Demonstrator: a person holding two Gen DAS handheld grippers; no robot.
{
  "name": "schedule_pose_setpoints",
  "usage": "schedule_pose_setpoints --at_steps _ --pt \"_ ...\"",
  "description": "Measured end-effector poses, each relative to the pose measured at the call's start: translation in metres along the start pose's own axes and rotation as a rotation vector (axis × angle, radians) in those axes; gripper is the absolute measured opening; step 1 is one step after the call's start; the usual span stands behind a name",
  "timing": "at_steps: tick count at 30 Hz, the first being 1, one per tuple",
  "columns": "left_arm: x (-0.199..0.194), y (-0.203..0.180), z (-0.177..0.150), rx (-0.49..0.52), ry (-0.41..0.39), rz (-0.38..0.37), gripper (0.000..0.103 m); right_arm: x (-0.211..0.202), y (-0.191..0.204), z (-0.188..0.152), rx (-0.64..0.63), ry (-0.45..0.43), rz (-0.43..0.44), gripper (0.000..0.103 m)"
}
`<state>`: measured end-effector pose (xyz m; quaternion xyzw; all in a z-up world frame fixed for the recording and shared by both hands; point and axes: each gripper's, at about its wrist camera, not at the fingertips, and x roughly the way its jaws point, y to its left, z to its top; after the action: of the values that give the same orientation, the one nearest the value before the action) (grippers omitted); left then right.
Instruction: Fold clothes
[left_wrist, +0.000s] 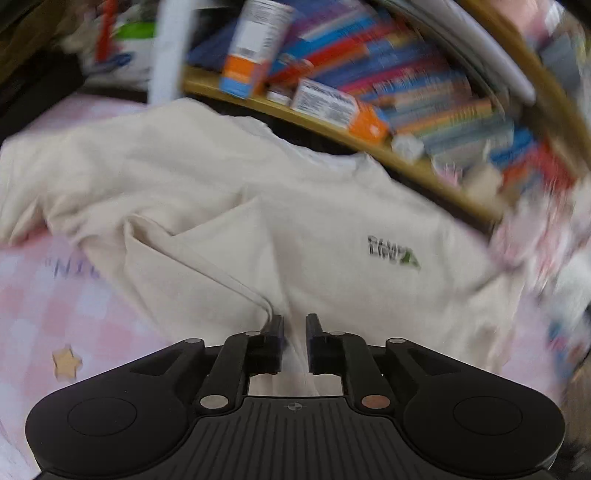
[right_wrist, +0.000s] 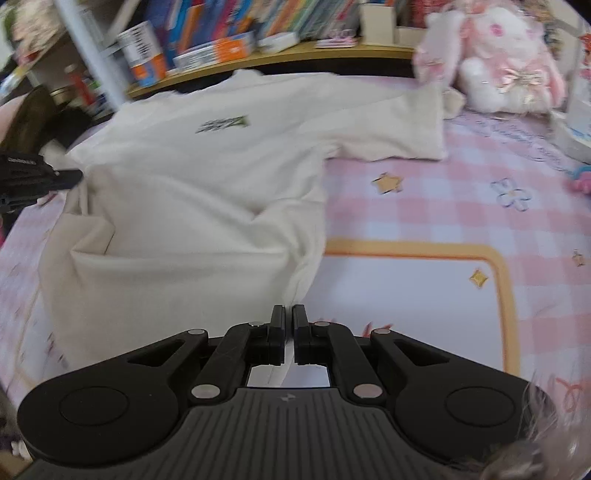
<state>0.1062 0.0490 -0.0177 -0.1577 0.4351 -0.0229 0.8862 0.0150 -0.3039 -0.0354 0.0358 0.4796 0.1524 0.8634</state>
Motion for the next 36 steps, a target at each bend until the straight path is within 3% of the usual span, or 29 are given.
schedule_pose_setpoints --at_steps 2,3,4,6,10,13,17,22,26,27,28,29,30,32,36 --pt "-0.017 0.002 -0.003 0.037 -0.05 0.0 0.033 -0.004 0.002 0.002 -0.026 -0.02 -0.017 0.009" --pt "-0.028 0.01 -0.009 0.033 -0.075 0.013 0.045 -0.008 0.005 0.001 -0.06 -0.036 -0.016 0.017" --pt "-0.039 0.018 -0.014 0.029 -0.1 0.026 0.049 -0.012 0.008 -0.002 -0.11 -0.041 -0.006 0.035" --pt "-0.051 0.034 -0.026 0.001 -0.104 0.059 0.049 -0.019 0.016 -0.009 -0.21 -0.052 0.014 0.045" --pt "-0.053 0.059 -0.04 -0.087 -0.067 0.095 0.049 -0.027 0.03 -0.025 -0.395 -0.01 0.122 0.046" --pt "-0.042 0.063 -0.036 -0.142 -0.076 0.074 0.049 -0.025 0.038 -0.037 -0.462 0.088 0.241 0.047" --pt "-0.029 0.053 -0.023 -0.181 -0.072 0.033 0.05 -0.022 0.045 -0.045 -0.503 0.141 0.261 0.046" --pt "-0.01 0.035 -0.004 -0.127 -0.057 0.082 0.05 -0.026 0.045 -0.054 -0.505 0.142 0.256 0.044" --pt "0.006 0.022 0.003 -0.107 0.002 0.087 0.049 -0.027 0.051 -0.061 -0.537 0.125 0.234 0.037" --pt "0.01 0.019 0.001 -0.089 0.022 0.1 0.044 -0.027 0.052 -0.062 -0.543 0.119 0.221 0.03" --pt "0.013 0.017 -0.001 -0.074 0.038 0.108 0.023 -0.027 0.052 -0.062 -0.549 0.112 0.208 0.023" --pt "0.014 0.018 -0.004 -0.074 0.043 0.102 0.009 -0.027 0.051 -0.062 -0.549 0.107 0.196 0.019" --pt "0.01 0.022 -0.006 -0.101 0.037 0.085 0.005 -0.027 0.049 -0.061 -0.532 0.106 0.183 0.009" --pt "-0.01 0.034 -0.011 -0.183 -0.017 0.041 0.004 -0.027 0.044 -0.058 -0.499 0.104 0.159 0.001" --pt "-0.077 0.048 -0.027 -0.261 -0.14 -0.038 0.004 -0.031 0.035 -0.057 -0.41 0.091 0.104 0.0"
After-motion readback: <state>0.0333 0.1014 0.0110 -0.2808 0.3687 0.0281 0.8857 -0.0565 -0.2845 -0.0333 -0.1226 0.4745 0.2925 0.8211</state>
